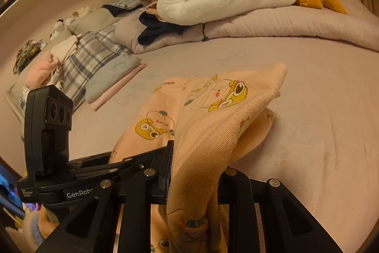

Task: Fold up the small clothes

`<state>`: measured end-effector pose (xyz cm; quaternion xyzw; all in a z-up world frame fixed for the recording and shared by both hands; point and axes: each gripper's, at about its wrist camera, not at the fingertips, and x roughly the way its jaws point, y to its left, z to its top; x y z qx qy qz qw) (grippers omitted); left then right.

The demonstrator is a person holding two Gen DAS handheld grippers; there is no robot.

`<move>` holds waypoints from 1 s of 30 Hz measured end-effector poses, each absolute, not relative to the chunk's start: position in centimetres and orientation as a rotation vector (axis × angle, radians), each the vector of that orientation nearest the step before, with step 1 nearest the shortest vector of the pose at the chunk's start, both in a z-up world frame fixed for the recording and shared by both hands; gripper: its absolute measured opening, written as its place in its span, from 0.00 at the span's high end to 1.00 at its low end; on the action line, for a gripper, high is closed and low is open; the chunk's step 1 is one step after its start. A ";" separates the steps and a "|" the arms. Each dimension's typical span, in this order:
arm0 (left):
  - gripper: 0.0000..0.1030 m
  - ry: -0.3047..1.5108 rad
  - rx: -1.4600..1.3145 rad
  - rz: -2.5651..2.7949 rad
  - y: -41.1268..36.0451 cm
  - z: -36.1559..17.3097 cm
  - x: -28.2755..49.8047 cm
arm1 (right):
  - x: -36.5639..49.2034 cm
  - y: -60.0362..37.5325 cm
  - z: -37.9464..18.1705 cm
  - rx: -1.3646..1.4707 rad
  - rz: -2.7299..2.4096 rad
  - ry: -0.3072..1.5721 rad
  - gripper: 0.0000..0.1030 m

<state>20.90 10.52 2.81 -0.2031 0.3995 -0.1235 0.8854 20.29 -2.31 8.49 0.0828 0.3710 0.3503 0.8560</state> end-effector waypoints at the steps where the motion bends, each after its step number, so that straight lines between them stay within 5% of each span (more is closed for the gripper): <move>1: 0.66 0.832 -0.422 -0.256 10.5 2.8 21.0 | 20.4 -2.3 8.4 0.176 0.736 0.781 0.76; 30: 0.65 0.880 -0.404 -0.255 10.2 1.6 23.5 | 22.2 -2.7 6.7 0.227 0.712 0.832 0.76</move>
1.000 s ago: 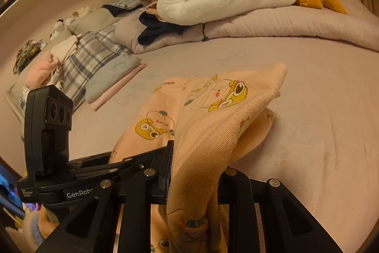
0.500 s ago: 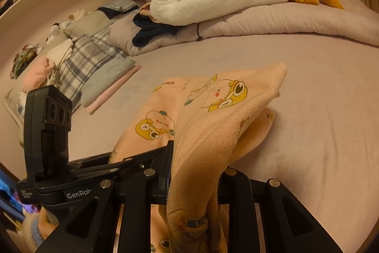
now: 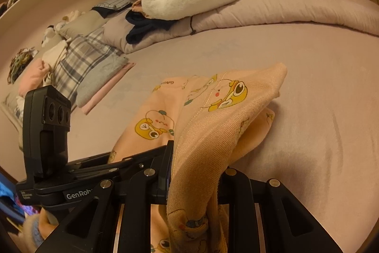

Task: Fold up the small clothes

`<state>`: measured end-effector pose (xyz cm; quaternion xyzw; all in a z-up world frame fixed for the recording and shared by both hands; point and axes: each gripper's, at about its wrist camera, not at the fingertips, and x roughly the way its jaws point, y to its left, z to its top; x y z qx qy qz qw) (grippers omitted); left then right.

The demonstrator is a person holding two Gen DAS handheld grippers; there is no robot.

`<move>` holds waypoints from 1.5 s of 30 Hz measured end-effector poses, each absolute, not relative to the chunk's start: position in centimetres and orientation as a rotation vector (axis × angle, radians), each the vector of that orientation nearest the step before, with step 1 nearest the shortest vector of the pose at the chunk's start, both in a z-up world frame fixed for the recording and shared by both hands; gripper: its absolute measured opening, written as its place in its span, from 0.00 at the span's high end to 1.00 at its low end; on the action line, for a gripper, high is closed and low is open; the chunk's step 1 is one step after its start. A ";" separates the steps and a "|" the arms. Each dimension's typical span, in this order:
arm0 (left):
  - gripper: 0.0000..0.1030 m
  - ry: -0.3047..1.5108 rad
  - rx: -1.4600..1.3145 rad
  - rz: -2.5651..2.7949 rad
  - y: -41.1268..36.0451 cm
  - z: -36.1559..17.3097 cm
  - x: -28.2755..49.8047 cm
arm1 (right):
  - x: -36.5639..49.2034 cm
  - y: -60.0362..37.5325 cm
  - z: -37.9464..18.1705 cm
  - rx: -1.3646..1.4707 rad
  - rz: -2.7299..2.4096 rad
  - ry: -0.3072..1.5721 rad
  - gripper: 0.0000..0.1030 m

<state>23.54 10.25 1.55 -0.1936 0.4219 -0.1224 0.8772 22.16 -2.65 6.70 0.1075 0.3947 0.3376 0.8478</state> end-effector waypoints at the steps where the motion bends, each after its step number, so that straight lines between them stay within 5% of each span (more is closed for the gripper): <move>1: 0.65 0.881 -0.402 -0.255 10.2 1.6 23.6 | 22.2 -2.7 6.7 0.228 0.712 0.833 0.76; 28: 0.56 0.907 -0.365 -0.215 10.5 1.2 23.7 | 23.2 -4.4 4.7 0.311 0.648 0.928 0.76; 45: 0.40 0.915 -0.303 -0.127 11.2 1.7 22.9 | 23.3 -5.4 4.7 0.343 0.596 0.955 0.65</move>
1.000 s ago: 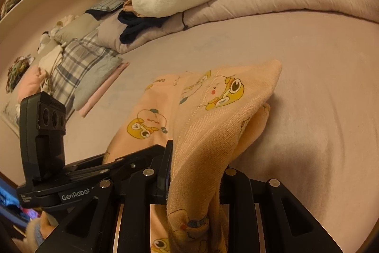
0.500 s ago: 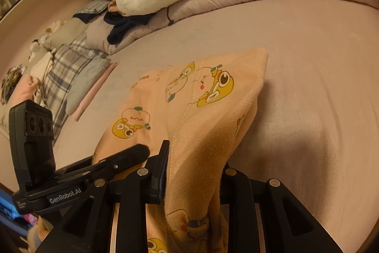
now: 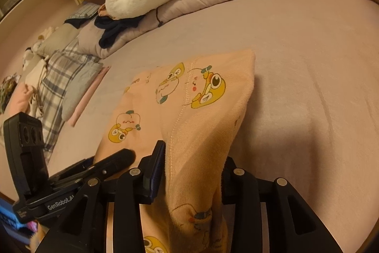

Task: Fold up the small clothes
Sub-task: 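Open both grippers and release the folded garment onto the bed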

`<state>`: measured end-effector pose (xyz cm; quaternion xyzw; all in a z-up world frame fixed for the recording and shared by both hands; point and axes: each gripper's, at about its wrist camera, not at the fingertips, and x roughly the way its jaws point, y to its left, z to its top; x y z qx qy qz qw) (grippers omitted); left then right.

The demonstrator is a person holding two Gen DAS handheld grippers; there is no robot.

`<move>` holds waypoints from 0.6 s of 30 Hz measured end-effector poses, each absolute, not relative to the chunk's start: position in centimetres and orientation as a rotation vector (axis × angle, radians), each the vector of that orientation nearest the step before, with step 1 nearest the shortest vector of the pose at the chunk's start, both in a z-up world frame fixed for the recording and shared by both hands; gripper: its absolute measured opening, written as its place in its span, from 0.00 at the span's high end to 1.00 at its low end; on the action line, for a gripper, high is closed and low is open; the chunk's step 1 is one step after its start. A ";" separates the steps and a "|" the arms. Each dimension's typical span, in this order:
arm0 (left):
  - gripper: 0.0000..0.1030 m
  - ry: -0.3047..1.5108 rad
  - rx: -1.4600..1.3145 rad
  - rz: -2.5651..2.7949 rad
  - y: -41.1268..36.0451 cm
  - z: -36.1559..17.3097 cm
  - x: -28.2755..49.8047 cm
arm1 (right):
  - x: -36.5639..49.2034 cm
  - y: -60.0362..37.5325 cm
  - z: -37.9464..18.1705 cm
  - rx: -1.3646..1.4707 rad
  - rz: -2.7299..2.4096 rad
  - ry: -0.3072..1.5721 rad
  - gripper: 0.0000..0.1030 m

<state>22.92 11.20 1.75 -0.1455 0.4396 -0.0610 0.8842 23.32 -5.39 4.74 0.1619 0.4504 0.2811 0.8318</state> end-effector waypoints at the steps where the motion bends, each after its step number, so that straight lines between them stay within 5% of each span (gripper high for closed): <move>1: 0.40 0.916 -0.301 -0.122 11.2 1.8 22.8 | 23.3 -5.4 4.8 0.344 0.593 0.954 0.65; 18: 0.30 0.931 -0.261 -0.043 11.5 1.7 20.6 | 22.4 -6.2 5.1 0.330 0.548 0.955 0.65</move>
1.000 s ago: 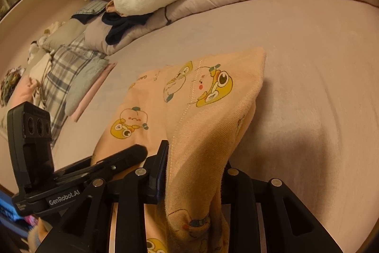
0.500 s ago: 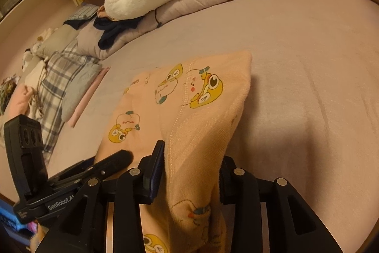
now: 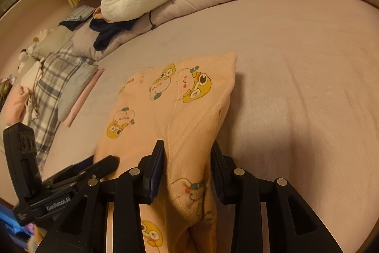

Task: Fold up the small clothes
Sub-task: 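Open both grippers and release the folded garment onto the bed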

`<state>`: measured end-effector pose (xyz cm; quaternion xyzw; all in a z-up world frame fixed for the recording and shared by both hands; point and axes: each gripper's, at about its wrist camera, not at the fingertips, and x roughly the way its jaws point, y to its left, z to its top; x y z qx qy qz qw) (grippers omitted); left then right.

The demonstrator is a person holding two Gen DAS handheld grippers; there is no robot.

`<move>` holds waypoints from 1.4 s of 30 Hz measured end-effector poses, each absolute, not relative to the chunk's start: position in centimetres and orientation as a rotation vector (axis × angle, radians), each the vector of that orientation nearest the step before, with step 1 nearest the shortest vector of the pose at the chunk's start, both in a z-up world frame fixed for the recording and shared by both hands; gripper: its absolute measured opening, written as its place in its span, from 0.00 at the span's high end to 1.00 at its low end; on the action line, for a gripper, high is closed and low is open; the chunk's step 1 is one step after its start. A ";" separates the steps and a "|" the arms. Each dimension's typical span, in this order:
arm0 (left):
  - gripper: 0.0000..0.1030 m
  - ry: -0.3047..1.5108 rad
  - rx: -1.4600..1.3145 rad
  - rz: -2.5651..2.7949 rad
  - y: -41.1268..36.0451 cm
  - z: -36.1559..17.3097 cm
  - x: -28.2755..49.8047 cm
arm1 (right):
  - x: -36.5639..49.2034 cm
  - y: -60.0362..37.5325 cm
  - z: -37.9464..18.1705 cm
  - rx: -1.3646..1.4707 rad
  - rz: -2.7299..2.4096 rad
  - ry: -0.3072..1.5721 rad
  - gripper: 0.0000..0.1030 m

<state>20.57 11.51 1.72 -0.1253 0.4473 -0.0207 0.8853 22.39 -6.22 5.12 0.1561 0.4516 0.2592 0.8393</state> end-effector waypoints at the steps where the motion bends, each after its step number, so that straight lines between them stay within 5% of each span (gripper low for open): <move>1: 0.30 0.931 -0.259 -0.041 11.5 1.7 20.5 | 22.4 -6.2 5.1 0.331 0.548 0.956 0.65; 42: 0.25 0.976 -0.162 0.034 10.0 1.1 16.6 | 19.1 -5.8 5.4 0.175 0.569 0.966 0.60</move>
